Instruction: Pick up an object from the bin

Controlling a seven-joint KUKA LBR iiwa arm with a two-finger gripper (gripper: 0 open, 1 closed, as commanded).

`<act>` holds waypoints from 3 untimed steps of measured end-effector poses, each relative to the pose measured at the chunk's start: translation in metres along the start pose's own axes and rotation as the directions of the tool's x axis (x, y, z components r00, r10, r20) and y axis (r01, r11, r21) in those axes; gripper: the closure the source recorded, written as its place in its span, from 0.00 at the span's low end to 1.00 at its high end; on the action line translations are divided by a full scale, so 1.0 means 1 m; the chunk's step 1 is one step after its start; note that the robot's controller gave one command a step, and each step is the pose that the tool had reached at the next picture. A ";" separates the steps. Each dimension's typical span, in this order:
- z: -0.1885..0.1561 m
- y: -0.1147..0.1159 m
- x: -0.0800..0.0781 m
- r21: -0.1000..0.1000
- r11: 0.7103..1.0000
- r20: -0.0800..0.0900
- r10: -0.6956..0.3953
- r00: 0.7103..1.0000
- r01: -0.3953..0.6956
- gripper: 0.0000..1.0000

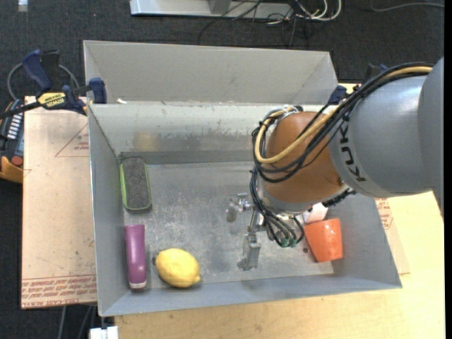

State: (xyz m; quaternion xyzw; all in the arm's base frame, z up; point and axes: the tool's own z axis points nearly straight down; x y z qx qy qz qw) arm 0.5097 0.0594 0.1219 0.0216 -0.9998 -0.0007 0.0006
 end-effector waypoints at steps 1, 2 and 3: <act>-0.007 0.001 0.010 0.000 0.999 -0.005 0.045 0.999 -0.045 0.00; 0.002 0.060 0.000 -0.001 0.964 0.001 -0.264 0.964 0.264 0.00; 0.006 0.091 -0.003 -0.003 0.940 -0.002 -0.342 0.940 0.342 0.00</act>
Offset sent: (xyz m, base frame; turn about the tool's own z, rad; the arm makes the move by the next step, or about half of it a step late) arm 0.0017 0.0920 -0.0130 -0.4181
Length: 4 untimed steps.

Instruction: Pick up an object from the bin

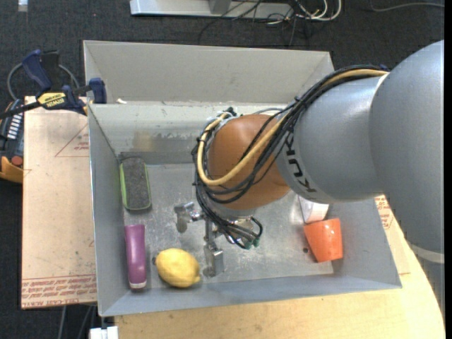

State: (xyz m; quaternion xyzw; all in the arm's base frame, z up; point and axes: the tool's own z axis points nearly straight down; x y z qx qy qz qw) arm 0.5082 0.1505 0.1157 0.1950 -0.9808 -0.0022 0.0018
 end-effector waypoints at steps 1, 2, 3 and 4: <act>0.019 -0.031 0.038 0.001 1.000 0.008 0.010 1.000 -0.010 0.00; 0.033 -0.027 0.032 0.002 1.000 0.011 -0.026 1.000 0.026 0.00; 0.045 0.013 -0.002 0.002 0.973 0.010 -0.229 0.973 0.229 0.00; 0.001 0.014 0.004 -0.001 0.982 0.012 0.190 0.982 -0.190 1.00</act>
Offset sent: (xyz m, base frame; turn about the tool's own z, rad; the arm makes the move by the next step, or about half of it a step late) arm -0.0217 -0.0335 -0.0373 -0.0360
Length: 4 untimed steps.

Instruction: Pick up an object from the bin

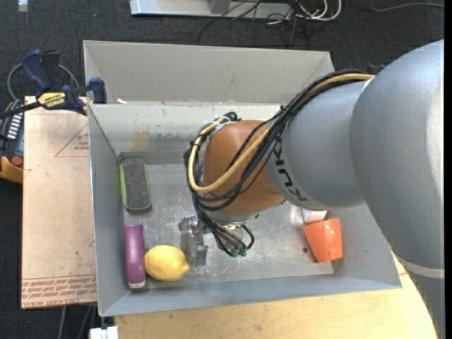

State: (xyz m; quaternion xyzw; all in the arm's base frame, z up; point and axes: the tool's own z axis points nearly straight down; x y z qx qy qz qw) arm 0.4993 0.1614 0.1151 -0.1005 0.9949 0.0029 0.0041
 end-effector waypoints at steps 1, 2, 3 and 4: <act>0.000 0.000 0.000 0.000 1.000 0.000 0.001 1.000 -0.001 1.00; 0.000 0.000 0.000 0.000 1.000 0.000 0.001 1.000 -0.001 1.00; 0.000 0.000 0.000 -0.001 1.000 0.000 0.002 1.000 -0.002 1.00; 0.000 0.000 0.000 -0.001 1.000 0.000 0.002 1.000 -0.002 1.00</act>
Offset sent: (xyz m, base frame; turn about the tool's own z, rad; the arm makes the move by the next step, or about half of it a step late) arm 0.0000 0.0000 0.0000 0.0000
